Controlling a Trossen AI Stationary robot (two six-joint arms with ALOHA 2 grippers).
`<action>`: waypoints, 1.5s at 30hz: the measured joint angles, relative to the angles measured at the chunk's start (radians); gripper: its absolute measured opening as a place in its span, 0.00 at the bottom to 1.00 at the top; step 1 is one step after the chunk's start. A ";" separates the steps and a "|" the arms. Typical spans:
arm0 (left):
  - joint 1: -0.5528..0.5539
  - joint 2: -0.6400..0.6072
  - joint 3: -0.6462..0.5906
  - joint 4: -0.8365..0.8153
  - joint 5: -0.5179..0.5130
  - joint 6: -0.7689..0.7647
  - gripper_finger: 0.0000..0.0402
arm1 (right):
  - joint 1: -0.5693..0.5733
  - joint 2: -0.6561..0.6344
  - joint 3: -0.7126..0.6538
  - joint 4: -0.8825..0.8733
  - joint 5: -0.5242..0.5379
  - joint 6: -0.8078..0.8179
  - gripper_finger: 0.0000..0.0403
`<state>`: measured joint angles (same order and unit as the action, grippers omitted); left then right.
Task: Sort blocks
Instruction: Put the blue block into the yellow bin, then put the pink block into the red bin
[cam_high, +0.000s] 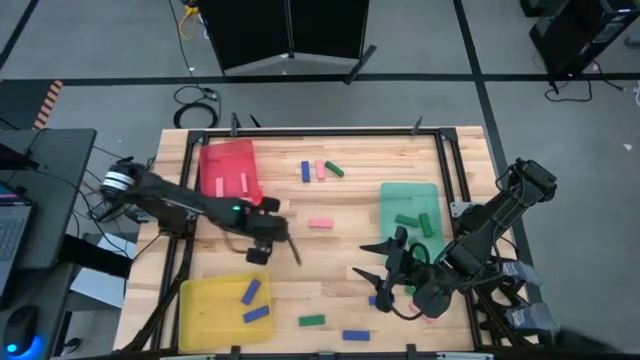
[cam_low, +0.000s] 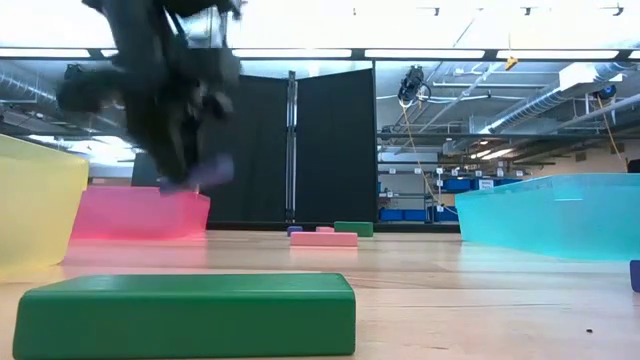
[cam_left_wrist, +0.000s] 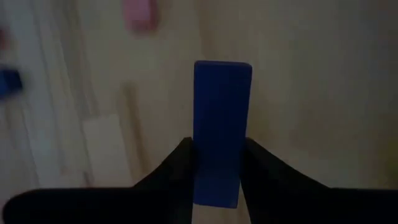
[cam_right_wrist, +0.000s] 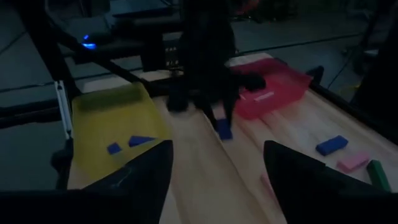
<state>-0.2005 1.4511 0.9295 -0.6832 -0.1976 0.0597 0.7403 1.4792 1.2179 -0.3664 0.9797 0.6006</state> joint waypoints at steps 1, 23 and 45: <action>-0.023 -0.046 0.000 0.005 0.010 -0.016 0.25 | 0.000 0.000 0.000 -0.004 0.000 -0.002 0.65; -0.679 -0.092 0.003 0.007 0.278 -0.971 0.25 | -0.089 0.001 -0.043 -0.052 -0.040 -0.021 0.60; -0.734 -0.012 0.296 0.186 -0.049 -0.713 0.95 | -0.515 0.303 -0.043 0.051 -0.578 -0.232 0.66</action>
<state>-0.9344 1.4389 1.2259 -0.4977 -0.2469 -0.6532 0.2249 1.7820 1.1751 -0.3157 0.4017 0.3689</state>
